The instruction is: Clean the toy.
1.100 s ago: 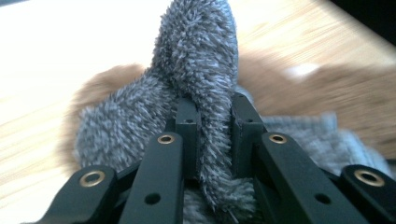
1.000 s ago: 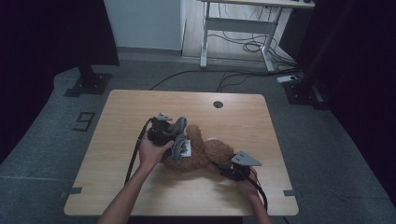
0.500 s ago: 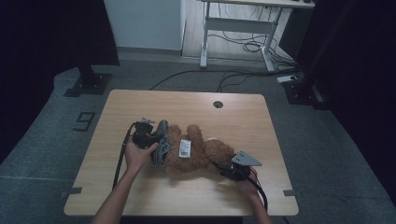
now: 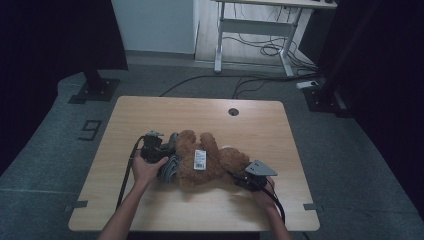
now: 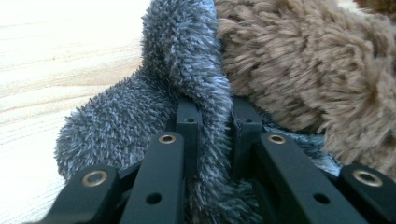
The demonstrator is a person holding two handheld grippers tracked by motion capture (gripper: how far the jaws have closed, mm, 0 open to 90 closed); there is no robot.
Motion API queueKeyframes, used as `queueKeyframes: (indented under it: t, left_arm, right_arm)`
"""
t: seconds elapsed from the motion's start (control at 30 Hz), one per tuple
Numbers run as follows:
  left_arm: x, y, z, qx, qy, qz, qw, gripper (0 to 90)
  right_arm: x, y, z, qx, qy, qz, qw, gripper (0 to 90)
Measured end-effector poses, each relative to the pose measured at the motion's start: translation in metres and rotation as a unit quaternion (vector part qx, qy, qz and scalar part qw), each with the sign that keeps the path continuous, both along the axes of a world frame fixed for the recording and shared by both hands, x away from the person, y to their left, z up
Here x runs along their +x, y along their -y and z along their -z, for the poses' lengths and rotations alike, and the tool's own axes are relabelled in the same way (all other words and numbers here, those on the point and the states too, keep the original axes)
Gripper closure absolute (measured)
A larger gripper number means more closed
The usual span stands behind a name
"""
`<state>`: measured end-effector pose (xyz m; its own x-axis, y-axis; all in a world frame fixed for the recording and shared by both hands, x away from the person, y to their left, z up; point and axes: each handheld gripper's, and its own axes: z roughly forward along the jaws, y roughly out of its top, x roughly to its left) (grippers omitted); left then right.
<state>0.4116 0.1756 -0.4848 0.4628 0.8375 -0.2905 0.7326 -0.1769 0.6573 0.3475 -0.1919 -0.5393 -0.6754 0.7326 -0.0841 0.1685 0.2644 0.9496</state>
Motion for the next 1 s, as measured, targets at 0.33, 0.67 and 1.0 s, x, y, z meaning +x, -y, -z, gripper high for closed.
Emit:
queueKeyframes:
  t: [0.33,0.67,1.0]
  left_arm:
    - [-0.008,-0.021,-0.022,-0.044,0.037,-0.022,0.9981,75.9]
    - [-0.014,0.014,-0.089,-0.070,0.103,0.034,0.9917,74.8]
    - [0.009,0.059,-0.038,-0.035,0.027,0.053,0.9976,75.7]
  right_arm:
    - [0.020,-0.003,-0.004,-0.027,0.018,0.007,0.9994,43.3]
    - [0.020,0.000,-0.003,-0.018,0.014,-0.002,0.9998,42.0]
    - [0.019,0.003,-0.002,-0.013,0.007,-0.005,0.9999,38.4]
